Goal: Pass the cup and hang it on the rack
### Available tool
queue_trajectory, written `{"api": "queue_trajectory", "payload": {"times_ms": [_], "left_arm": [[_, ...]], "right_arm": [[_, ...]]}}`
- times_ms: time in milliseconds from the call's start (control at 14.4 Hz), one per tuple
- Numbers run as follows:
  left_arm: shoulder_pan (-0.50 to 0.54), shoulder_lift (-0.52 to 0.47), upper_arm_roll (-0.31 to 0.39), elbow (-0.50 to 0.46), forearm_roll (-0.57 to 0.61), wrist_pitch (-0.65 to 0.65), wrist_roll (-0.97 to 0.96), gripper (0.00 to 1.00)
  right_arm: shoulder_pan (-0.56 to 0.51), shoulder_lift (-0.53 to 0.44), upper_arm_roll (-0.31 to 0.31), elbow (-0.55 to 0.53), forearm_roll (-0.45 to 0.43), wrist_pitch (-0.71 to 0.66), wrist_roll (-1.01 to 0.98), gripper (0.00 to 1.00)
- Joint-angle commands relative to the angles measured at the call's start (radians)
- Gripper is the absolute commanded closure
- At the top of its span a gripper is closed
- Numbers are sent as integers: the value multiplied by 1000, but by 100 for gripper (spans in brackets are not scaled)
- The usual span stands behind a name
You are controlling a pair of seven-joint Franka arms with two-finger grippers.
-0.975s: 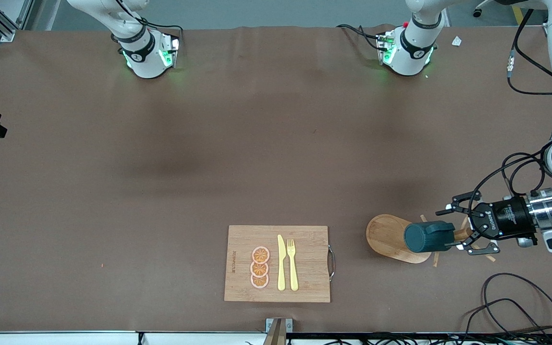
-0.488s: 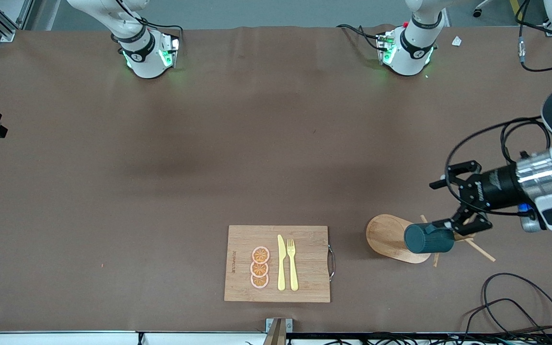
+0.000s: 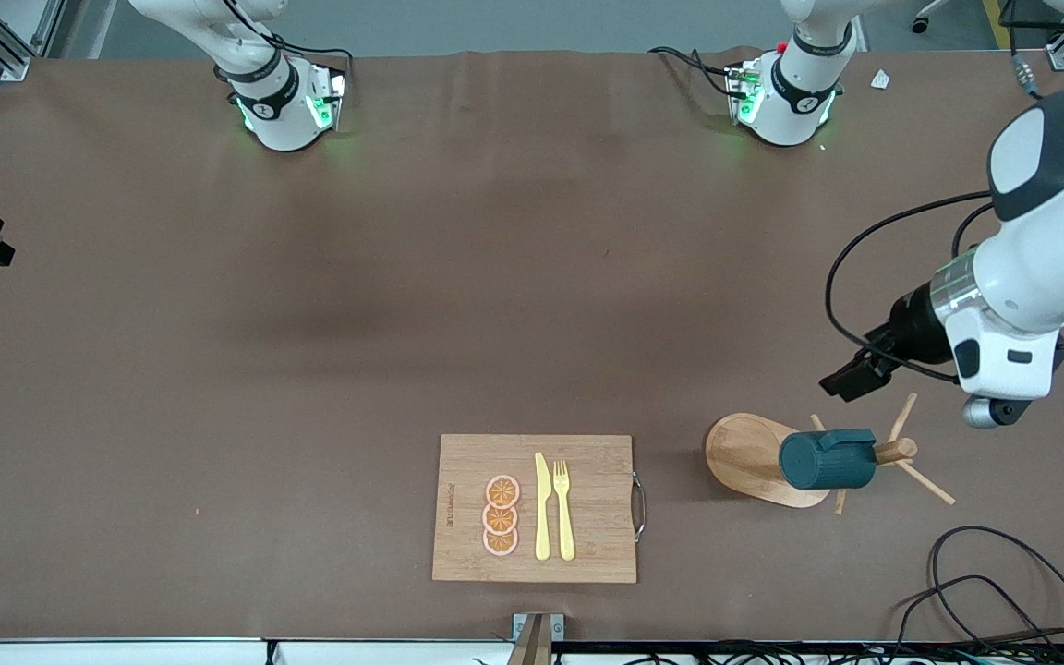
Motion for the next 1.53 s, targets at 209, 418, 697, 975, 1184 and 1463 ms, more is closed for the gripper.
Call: {"api": "queue_trajectory", "payload": {"times_ms": [209, 418, 697, 975, 1184, 1463], "left_arm": [[7, -153, 60, -16, 41, -132, 393, 0], [-138, -248, 290, -62, 18, -143, 628, 0], [-174, -348, 377, -160, -77, -143, 768, 0], [-176, -406, 383, -200, -116, -176, 771, 0], [-186, -434, 409, -223, -116, -218, 771, 0], [-200, -490, 435, -280, -117, -252, 764, 0]], "right_arm": [[-5, -9, 5, -14, 9, 54, 16, 0], [-5, -32, 5, -98, 7, 152, 16, 0], [-5, -38, 5, -97, 7, 107, 16, 0], [-6, -38, 3, -97, 7, 106, 14, 0], [-6, -38, 3, -97, 7, 106, 16, 0], [-3, -38, 5, -97, 7, 106, 16, 0]]}}
